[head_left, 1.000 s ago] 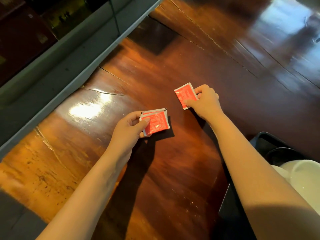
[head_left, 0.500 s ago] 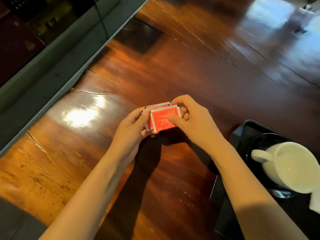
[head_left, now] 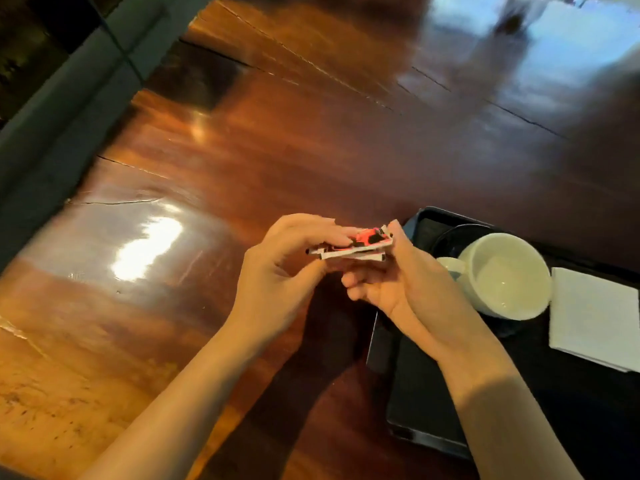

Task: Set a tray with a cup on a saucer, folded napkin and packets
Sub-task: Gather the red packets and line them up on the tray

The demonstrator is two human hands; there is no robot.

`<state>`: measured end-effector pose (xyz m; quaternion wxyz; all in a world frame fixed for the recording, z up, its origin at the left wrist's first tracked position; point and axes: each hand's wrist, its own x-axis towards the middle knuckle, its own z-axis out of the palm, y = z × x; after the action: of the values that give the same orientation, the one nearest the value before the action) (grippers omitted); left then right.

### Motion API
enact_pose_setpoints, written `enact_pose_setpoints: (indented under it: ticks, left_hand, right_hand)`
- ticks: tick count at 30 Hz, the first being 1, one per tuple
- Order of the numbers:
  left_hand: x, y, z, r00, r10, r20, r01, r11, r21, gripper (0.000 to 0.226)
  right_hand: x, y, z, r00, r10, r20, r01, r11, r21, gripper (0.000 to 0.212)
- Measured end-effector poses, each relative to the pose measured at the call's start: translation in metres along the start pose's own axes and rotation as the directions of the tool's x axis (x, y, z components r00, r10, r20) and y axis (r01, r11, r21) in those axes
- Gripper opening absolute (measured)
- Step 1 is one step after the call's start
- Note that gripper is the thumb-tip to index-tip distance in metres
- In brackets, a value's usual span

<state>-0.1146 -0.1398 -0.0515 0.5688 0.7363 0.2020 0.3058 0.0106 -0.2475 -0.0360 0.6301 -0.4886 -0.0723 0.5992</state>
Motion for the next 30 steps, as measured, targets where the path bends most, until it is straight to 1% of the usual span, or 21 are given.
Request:
enact_pose_setpoints:
  ticks: [2, 5, 7, 8, 9, 10, 11, 12, 13, 14, 15, 16, 18, 19, 20, 22, 24, 25, 27, 28, 30]
  left_hand:
    - [-0.003, 0.006, 0.012, 0.998, 0.018, 0.052, -0.016, 0.999, -0.041, 0.021]
    - [-0.008, 0.013, 0.031, 0.990, 0.044, 0.136, -0.042, 0.999, -0.019, 0.022]
    - [-0.014, 0.018, 0.045, 0.979, 0.086, 0.182, -0.098, 0.994, 0.056, 0.027]
    - [-0.019, 0.022, 0.051, 0.976, 0.090, 0.197, -0.106, 0.992, 0.069, 0.032]
    - [-0.025, 0.025, 0.057, 0.977, 0.066, 0.203, -0.075, 0.997, 0.037, 0.037]
    - [-0.030, 0.028, 0.063, 0.982, 0.001, 0.191, 0.009, 0.999, -0.049, 0.044]
    - [-0.034, 0.032, 0.068, 0.979, -0.107, 0.172, 0.137, 0.975, -0.176, 0.049]
    - [-0.036, 0.035, 0.074, 0.962, -0.227, 0.154, 0.264, 0.920, -0.289, 0.050]
    - [-0.036, 0.039, 0.080, 0.928, -0.342, 0.150, 0.373, 0.858, -0.353, 0.046]
    - [-0.037, 0.041, 0.087, 0.887, -0.429, 0.168, 0.461, 0.822, -0.335, 0.036]
    - [-0.036, 0.042, 0.095, 0.844, -0.490, 0.218, 0.534, 0.804, -0.263, 0.026]
    - [-0.037, 0.043, 0.104, 0.805, -0.520, 0.286, 0.577, 0.798, -0.173, 0.022]
    - [-0.039, 0.045, 0.124, 0.751, -0.527, 0.398, 0.592, 0.804, -0.051, 0.019]
    - [-0.041, 0.047, 0.133, 0.737, -0.532, 0.416, 0.599, 0.800, -0.040, 0.017]
    - [-0.043, 0.048, 0.141, 0.734, -0.538, 0.415, 0.611, 0.790, -0.055, 0.016]
    - [-0.049, 0.050, 0.158, 0.729, -0.569, 0.381, 0.656, 0.739, -0.152, 0.012]
    - [-0.058, 0.053, 0.175, 0.716, -0.618, 0.323, 0.693, 0.684, -0.227, 0.009]
    - [-0.064, 0.053, 0.185, 0.707, -0.642, 0.297, 0.706, 0.665, -0.244, 0.009]
    - [-0.078, 0.055, 0.202, 0.689, -0.679, 0.253, 0.725, 0.640, -0.255, 0.012]
    - [-0.084, 0.055, 0.209, 0.679, -0.698, 0.228, 0.734, 0.628, -0.261, 0.014]
    - [-0.093, 0.054, 0.218, 0.656, -0.732, 0.182, 0.751, 0.611, -0.249, 0.021]
  right_hand:
    - [-0.017, -0.009, -0.010, 0.997, -0.078, -0.003, 0.078, 0.997, 0.001, 0.035]
    - [-0.040, -0.010, -0.023, 0.995, -0.100, -0.011, 0.100, 0.995, 0.023, 0.028]
    - [-0.052, -0.004, -0.032, 0.991, -0.129, -0.038, 0.125, 0.988, -0.090, 0.023]
    - [-0.059, -0.002, -0.036, 0.988, -0.141, -0.055, 0.130, 0.977, -0.172, 0.024]
    - [-0.066, -0.001, -0.042, 0.986, -0.146, -0.077, 0.122, 0.961, -0.250, 0.028]
    - [-0.073, -0.001, -0.048, 0.985, -0.144, -0.099, 0.104, 0.939, -0.328, 0.033]
    - [-0.081, -0.002, -0.056, 0.984, -0.140, -0.111, 0.082, 0.905, -0.417, 0.037]
    - [-0.089, -0.004, -0.065, 0.985, -0.135, -0.108, 0.061, 0.857, -0.512, 0.042]
    - [-0.097, -0.006, -0.073, 0.989, -0.122, -0.081, 0.050, 0.803, -0.594, 0.046]
    - [-0.104, -0.009, -0.081, 0.994, -0.103, -0.042, 0.051, 0.759, -0.649, 0.050]
    - [-0.111, -0.012, -0.088, 0.997, -0.082, -0.009, 0.053, 0.720, -0.692, 0.052]
    - [-0.117, -0.014, -0.095, 0.998, -0.070, 0.006, 0.052, 0.679, -0.732, 0.053]
    - [-0.128, -0.018, -0.108, 0.997, -0.077, -0.011, 0.039, 0.613, -0.789, 0.055]
    - [-0.133, -0.018, -0.115, 0.995, -0.094, -0.036, 0.029, 0.611, -0.791, 0.055]
    - [-0.139, -0.017, -0.122, 0.990, -0.115, -0.076, 0.016, 0.645, -0.764, 0.055]
    - [-0.148, -0.010, -0.136, 0.964, -0.166, -0.206, -0.003, 0.774, -0.634, 0.050]
    - [-0.157, 0.001, -0.147, 0.915, -0.193, -0.355, -0.023, 0.851, -0.524, 0.039]
    - [-0.160, 0.008, -0.152, 0.894, -0.185, -0.407, -0.040, 0.875, -0.483, 0.034]
    - [-0.165, 0.022, -0.159, 0.875, -0.142, -0.463, -0.066, 0.912, -0.406, 0.024]
    - [-0.168, 0.027, -0.162, 0.870, -0.133, -0.475, -0.072, 0.918, -0.389, 0.021]
    - [-0.171, 0.036, -0.169, 0.859, -0.147, -0.491, -0.084, 0.904, -0.418, 0.021]
